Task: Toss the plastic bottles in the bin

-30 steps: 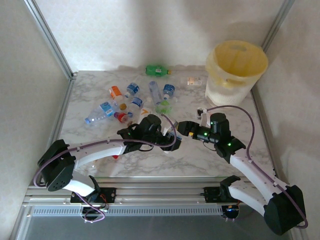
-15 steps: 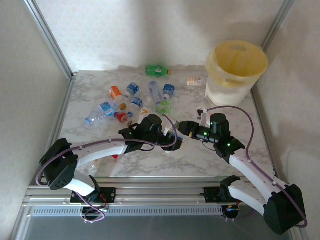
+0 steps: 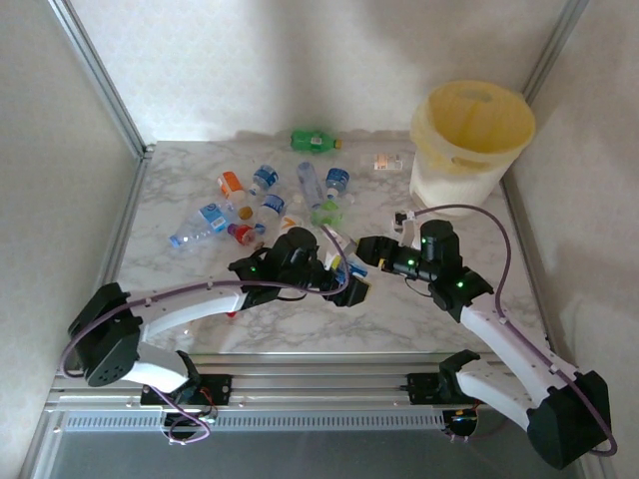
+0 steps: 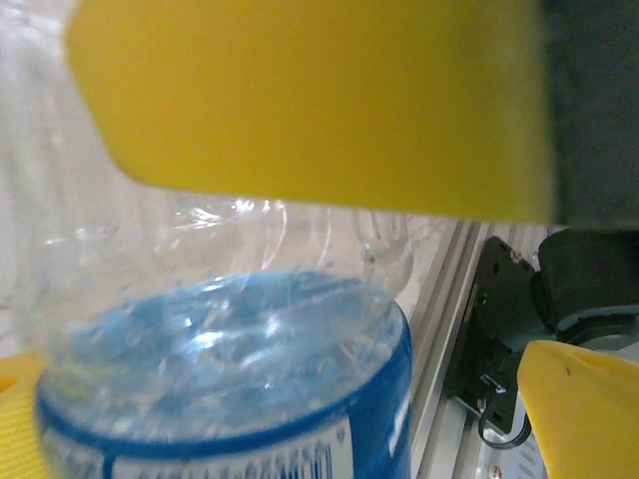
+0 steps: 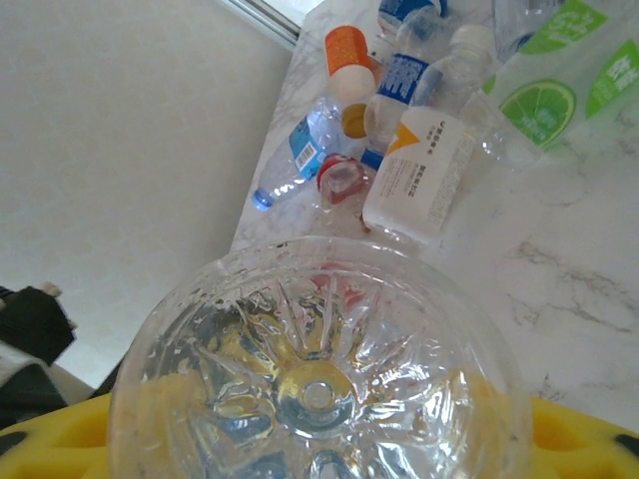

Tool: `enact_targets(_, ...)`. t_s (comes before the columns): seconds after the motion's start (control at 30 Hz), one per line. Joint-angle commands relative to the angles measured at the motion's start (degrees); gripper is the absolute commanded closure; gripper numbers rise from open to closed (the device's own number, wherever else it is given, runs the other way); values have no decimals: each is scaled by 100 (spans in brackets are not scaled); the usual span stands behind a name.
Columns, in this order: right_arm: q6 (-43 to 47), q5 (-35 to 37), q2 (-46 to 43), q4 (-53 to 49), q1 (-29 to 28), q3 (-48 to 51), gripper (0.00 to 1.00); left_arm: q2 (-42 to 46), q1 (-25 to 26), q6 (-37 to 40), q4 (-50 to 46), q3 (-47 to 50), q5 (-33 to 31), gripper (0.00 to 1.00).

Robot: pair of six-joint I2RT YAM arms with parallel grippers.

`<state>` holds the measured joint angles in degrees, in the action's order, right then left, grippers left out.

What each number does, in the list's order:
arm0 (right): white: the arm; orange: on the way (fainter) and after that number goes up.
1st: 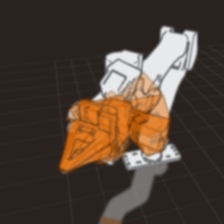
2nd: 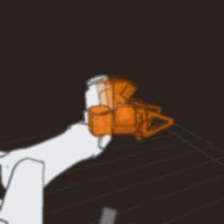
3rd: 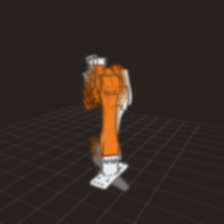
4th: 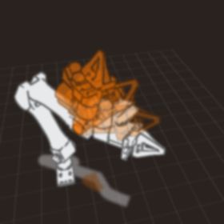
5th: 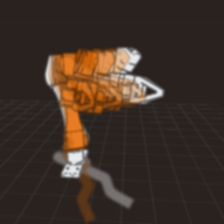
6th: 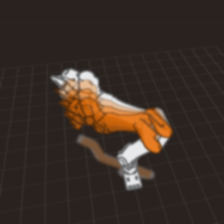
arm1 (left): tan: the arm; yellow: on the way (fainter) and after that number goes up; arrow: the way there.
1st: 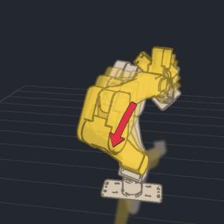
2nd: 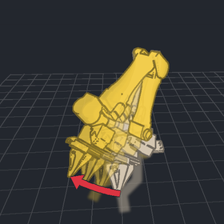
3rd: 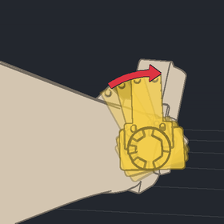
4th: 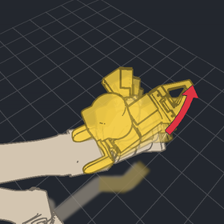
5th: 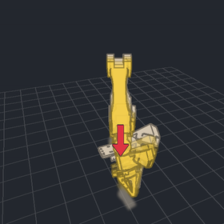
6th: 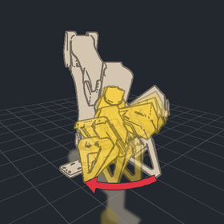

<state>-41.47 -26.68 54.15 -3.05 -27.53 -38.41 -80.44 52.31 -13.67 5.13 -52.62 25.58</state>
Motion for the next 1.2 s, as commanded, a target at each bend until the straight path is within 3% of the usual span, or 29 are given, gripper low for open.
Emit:
enact_targets(0.0, 635, 823, -144, -891, 3, -466, 73, 635, -89, -22, 296, 154, -500, 0)
enact_targets(0.17, 1560, 2204, -243, -1847, 4, -1461, 73, 1734, -397, -303, 138, 540, -1571, 0)
enact_targets(0.3, 2387, 3483, -183, -1964, 6, -2193, 73, 2545, -580, -391, -328, 735, -2304, 0)
enact_targets(0.43, 3139, 4620, -232, -1376, 4, -2678, 73, 3128, -728, -510, -817, 952, -2883, 0)
enact_targets(0.57, 3990, 5251, -518, 211, 6, -2633, 74, 3601, -836, -674, -795, 1412, -3073, 0)
enact_targets(0.7, 4886, 5470, -507, 1677, 10, -2535, 74, 3674, -939, -842, -838, 1721, -3392, 0)
enact_targets(0.83, 5940, 5401, -294, 3551, 18, -2173, 74, 3596, -1072, -1007, -817, 1889, -3400, 0)
enact_targets(0.93, 6576, 5121, 38, 4411, 102, -2164, 72, 3554, -1222, -1105, -874, 1956, -3449, 0)
enact_targets(1.03, 6730, 4949, 480, 4656, 345, -2411, 72, 3450, -1429, -1240, -1057, 1966, -3420, 1)
enact_targets(1.17, 6229, 4876, 1275, 3953, 1075, -3174, 72, 3307, -1674, -1478, -1283, 1996, -3374, 0)
